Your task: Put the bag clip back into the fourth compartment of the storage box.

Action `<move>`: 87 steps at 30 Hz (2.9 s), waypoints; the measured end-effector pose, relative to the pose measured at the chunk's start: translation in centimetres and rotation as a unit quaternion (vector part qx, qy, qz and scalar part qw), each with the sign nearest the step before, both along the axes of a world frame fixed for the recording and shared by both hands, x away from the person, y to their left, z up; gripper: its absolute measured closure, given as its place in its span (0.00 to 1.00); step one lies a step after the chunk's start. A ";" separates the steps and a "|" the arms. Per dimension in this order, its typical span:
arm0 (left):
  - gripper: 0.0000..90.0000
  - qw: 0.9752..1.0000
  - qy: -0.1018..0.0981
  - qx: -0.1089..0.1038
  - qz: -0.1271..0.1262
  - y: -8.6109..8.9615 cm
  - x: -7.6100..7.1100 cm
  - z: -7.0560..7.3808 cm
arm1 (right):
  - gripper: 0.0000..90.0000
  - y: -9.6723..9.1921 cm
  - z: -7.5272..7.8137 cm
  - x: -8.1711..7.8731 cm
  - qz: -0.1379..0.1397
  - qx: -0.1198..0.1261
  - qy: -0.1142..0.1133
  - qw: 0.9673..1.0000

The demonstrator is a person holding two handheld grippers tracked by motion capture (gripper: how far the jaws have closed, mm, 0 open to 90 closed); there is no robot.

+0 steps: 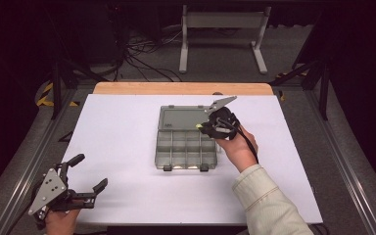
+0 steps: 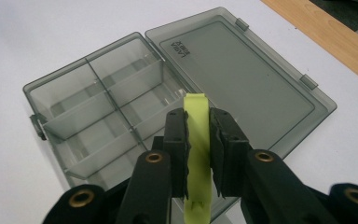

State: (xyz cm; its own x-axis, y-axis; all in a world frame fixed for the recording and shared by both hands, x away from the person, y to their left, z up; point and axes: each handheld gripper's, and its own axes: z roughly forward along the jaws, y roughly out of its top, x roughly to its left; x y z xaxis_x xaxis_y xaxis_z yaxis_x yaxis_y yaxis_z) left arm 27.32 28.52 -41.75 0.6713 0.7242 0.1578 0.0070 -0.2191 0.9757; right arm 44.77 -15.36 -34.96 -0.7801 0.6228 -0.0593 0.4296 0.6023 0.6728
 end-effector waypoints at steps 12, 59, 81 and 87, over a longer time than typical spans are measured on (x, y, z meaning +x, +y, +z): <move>0.02 1.000 0.000 0.000 0.001 0.0 0.0 0.0 | 0.87 -0.7 -0.9 1.5 -0.032 0.001 0.005 0.999; 0.02 1.000 0.000 -0.001 0.004 0.0 -0.1 0.0 | 0.86 -0.8 -5.5 1.4 -0.048 0.014 0.043 0.998; 0.02 1.000 0.000 0.000 0.004 0.0 0.0 0.0 | 0.83 -1.3 -5.7 1.6 -0.070 0.012 0.055 0.996; 0.02 1.000 0.000 -0.001 0.005 0.0 0.0 0.0 | 0.73 -1.4 -5.4 1.5 -0.071 0.016 0.051 0.996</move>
